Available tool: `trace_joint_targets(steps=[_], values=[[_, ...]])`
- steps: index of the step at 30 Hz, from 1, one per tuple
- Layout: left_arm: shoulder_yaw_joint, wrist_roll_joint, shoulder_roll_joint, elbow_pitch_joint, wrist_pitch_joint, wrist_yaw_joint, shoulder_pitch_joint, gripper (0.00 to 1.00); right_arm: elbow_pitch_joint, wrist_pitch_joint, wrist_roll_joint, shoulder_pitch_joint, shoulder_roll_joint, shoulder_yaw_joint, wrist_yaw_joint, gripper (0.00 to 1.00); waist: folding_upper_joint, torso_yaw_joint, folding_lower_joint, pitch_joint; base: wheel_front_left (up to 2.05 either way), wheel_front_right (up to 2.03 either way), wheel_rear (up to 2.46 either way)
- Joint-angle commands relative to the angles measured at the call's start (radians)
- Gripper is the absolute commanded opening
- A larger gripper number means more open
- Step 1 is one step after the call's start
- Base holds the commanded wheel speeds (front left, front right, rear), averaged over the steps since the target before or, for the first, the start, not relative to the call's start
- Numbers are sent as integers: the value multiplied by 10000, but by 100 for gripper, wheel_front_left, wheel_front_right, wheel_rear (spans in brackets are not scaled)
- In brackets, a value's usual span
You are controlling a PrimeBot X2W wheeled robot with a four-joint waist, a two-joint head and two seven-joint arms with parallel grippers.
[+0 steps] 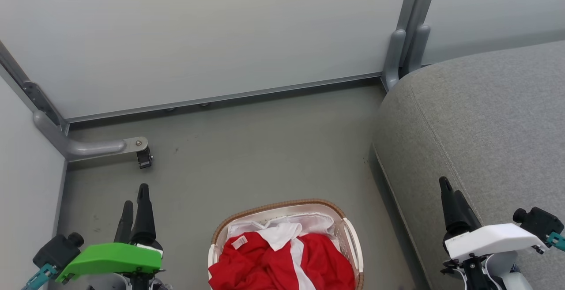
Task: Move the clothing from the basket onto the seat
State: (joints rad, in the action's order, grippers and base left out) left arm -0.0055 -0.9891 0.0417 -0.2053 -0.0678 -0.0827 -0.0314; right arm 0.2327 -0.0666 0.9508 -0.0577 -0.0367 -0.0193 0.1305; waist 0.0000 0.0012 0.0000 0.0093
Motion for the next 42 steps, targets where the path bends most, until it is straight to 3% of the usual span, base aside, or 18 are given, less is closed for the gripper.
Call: trace_joint_targets(steps=[1, 12, 42], values=[[-66, 393, 62, 132, -110, 47, 4, 100, -165, -115, -409, -20, -75, 51, 1, 100, 0, 5, 0, -4, 0, 0, 0], [-394, 2315, 73, 232, -454, 156, 133, 100, -243, -462, -1986, 2, -90, 370, 2, 100, 0, 49, 0, -19, 0, 0, 0], [-804, 5225, 100, -54, -1223, 455, 347, 100, -331, -1237, -5259, 111, -125, 997, 3, 100, 0, 103, 0, -17, 0, 0, 0]])
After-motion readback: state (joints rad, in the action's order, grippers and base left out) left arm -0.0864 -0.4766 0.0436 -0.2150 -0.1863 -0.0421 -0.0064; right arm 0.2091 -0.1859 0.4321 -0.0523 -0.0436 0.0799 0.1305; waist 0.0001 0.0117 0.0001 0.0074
